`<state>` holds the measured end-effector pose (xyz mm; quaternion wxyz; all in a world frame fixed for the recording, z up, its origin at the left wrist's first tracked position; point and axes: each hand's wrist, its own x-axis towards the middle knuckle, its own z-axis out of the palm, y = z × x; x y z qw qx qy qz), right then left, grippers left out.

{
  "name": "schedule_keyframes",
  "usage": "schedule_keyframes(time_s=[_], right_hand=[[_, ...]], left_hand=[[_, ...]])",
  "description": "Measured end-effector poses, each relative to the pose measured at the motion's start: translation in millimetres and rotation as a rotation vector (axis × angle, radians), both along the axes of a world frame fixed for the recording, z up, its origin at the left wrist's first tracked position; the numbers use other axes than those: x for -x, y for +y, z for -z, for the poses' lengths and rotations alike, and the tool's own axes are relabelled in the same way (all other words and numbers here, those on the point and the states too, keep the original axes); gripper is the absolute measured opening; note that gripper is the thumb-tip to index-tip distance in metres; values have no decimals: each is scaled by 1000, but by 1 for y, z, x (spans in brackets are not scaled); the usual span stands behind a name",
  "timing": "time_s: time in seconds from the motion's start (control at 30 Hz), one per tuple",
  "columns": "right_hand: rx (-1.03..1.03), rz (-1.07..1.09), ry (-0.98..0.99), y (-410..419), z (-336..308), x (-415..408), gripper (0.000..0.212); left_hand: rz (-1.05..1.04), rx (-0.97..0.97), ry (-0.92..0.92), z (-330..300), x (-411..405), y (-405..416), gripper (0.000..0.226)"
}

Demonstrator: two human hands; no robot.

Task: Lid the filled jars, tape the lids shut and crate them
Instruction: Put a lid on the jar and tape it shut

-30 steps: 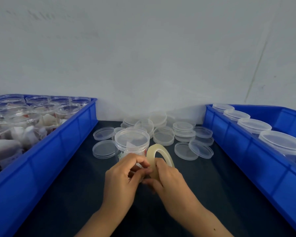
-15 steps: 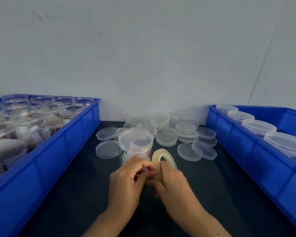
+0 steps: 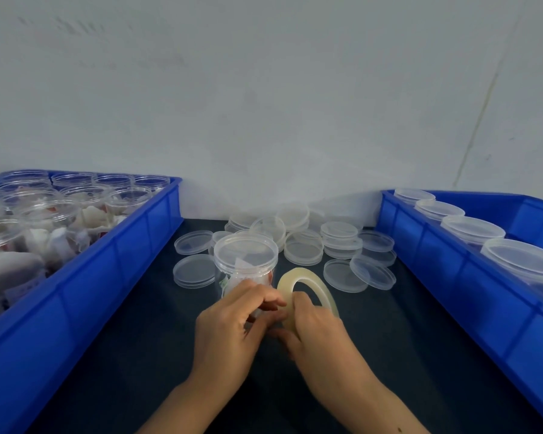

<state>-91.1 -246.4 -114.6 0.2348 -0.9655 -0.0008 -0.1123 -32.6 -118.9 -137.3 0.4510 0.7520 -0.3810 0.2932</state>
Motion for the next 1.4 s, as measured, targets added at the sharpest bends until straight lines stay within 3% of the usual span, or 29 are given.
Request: schedule_keyframes(time_s=[0.33,0.57,0.87,1.03,1.4], right_hand=[[151,-9,-21,-2,-4,3,27],[54,15,-8,-1,-10,2,31],[109,-13,5,-4,-10,3,30],[122,-31,10,-4,-10,4,30],[105,-14,22,-7,-9,1,30]], left_hand=[[-13,-55,-61,1,-2,1,22],[-33,-28,-27,2,1,-2,5],[78,-114,-83,-2,-7,4,40],[81,-123,-122,-3,-8,5,26],[73,-135,-108,-1,-7,4,20]])
